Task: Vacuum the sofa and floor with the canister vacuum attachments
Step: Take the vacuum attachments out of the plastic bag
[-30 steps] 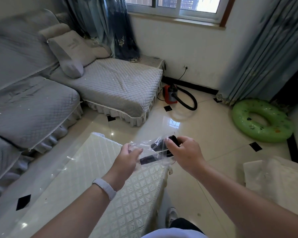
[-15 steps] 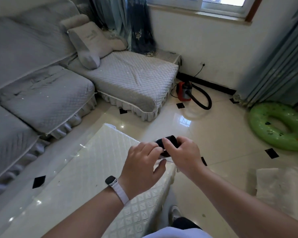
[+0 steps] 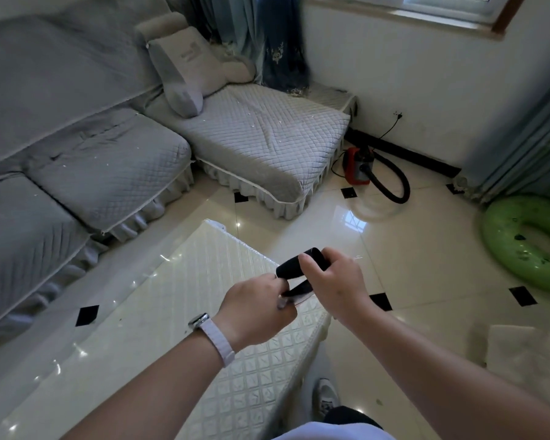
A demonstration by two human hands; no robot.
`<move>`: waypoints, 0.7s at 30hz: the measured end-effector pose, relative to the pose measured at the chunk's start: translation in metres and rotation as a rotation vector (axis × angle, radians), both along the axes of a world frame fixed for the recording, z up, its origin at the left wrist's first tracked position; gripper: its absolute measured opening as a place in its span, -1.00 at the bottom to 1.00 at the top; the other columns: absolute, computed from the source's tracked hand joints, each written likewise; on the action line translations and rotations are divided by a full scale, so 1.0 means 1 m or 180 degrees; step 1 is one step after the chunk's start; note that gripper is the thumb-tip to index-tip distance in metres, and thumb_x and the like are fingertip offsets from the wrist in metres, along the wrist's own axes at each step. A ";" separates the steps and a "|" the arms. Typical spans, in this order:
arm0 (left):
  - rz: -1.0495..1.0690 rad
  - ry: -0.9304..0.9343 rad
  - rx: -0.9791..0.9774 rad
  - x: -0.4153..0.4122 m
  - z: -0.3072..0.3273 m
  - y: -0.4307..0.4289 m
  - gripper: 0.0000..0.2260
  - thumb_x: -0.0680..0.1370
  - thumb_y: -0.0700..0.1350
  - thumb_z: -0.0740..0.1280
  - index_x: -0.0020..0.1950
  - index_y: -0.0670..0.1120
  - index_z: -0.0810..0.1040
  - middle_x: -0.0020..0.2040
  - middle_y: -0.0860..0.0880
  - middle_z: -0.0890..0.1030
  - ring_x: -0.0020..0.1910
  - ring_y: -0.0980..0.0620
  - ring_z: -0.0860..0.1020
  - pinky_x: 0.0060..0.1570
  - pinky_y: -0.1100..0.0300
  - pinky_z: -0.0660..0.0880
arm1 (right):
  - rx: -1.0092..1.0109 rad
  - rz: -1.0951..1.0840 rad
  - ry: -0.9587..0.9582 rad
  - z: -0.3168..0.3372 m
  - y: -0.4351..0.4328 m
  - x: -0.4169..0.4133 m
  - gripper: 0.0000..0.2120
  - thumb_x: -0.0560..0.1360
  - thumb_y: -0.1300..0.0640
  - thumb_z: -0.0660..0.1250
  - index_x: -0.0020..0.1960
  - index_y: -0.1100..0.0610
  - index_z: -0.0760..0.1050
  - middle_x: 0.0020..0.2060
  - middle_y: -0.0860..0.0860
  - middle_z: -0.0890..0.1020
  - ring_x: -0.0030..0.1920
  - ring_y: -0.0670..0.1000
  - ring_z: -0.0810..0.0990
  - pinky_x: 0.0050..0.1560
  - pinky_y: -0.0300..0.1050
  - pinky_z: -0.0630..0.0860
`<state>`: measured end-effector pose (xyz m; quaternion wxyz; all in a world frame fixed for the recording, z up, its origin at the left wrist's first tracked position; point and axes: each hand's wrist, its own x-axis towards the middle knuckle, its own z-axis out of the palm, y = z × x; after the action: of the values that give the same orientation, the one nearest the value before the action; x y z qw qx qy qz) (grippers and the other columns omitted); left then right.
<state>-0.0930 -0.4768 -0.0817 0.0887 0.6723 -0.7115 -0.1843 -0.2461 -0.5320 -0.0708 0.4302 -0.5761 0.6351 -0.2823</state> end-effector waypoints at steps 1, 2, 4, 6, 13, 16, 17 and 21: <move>0.0080 0.0063 0.0092 0.000 -0.002 -0.002 -0.87 0.53 0.02 0.25 -0.05 -0.02 0.50 -0.17 0.09 0.43 -0.21 0.02 0.44 -0.25 0.16 0.33 | 0.0075 0.0026 -0.0081 -0.001 -0.003 0.000 -0.71 0.50 -0.01 0.38 -0.30 0.12 0.46 -0.47 -0.07 0.46 -0.54 -0.16 0.38 -0.52 -0.32 0.29; 0.0171 0.0148 0.0162 0.000 -0.006 -0.003 -0.87 0.53 0.01 0.25 -0.04 -0.02 0.50 -0.17 0.09 0.44 -0.20 0.02 0.46 -0.26 0.16 0.34 | 0.0187 0.0046 -0.0222 -0.003 -0.006 0.000 -0.75 0.50 -0.01 0.37 -0.25 0.13 0.51 -0.46 -0.05 0.49 -0.49 -0.13 0.43 -0.45 -0.26 0.36; 0.0364 0.0359 0.0272 0.005 -0.017 -0.004 -0.91 0.52 0.00 0.26 -0.07 0.00 0.46 -0.17 0.09 0.46 -0.21 0.03 0.48 -0.30 0.15 0.36 | 0.0454 0.0048 -0.0610 -0.008 -0.014 0.000 -0.78 0.53 0.03 0.34 -0.14 0.19 0.58 -0.40 0.01 0.55 -0.42 -0.01 0.52 -0.33 -0.10 0.46; 0.0553 0.0578 0.0401 0.011 -0.033 -0.002 -0.90 0.52 0.00 0.26 -0.13 0.01 0.42 -0.19 0.07 0.49 -0.24 0.02 0.50 -0.31 0.15 0.38 | 0.0654 0.0069 -0.0820 -0.019 -0.024 -0.001 -0.78 0.55 0.07 0.33 -0.08 0.23 0.58 -0.37 0.02 0.56 -0.43 0.02 0.55 -0.31 -0.04 0.49; 0.1657 0.1756 0.1088 0.037 -0.125 -0.017 -0.90 0.56 0.00 0.31 -0.12 0.03 0.44 -0.32 0.03 0.49 -0.39 0.02 0.43 -0.34 0.11 0.38 | 0.1145 0.0548 -0.0399 -0.113 -0.049 0.018 -0.80 0.51 -0.09 0.35 -0.05 0.05 0.54 -0.29 -0.01 0.55 -0.38 -0.01 0.58 -0.25 -0.03 0.52; 0.1940 0.1747 0.1268 0.051 -0.181 -0.028 -0.87 0.56 -0.04 0.34 -0.12 0.01 0.41 -0.30 0.01 0.50 -0.39 0.01 0.43 -0.37 0.16 0.38 | 0.1222 0.0779 -0.0059 -0.167 -0.059 0.034 -0.78 0.51 -0.12 0.35 -0.02 0.03 0.52 -0.28 -0.04 0.54 -0.32 -0.01 0.59 -0.28 -0.06 0.49; 0.2012 0.1721 0.1326 0.056 -0.200 -0.032 -0.86 0.56 -0.04 0.34 -0.12 0.02 0.40 -0.27 0.01 0.53 -0.37 0.00 0.47 -0.36 0.16 0.40 | 0.1208 0.0856 0.0046 -0.185 -0.062 0.039 -0.81 0.53 -0.10 0.35 -0.03 0.01 0.50 -0.28 -0.05 0.53 -0.31 -0.01 0.59 -0.31 -0.09 0.47; 0.2220 0.1528 0.1509 0.073 -0.273 -0.041 -0.83 0.54 0.01 0.38 -0.07 0.02 0.40 -0.23 0.02 0.55 -0.26 -0.03 0.54 -0.28 0.12 0.44 | 0.1155 0.1206 0.0374 -0.254 -0.070 0.055 -0.89 0.51 -0.02 0.37 -0.09 -0.07 0.44 -0.26 -0.07 0.60 -0.40 -0.08 0.53 -0.43 -0.16 0.43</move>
<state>-0.0202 -0.5177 -0.3550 0.1512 0.8109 -0.3415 -0.4505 -0.1916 -0.6015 -0.3247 0.5340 -0.6135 0.5801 -0.0444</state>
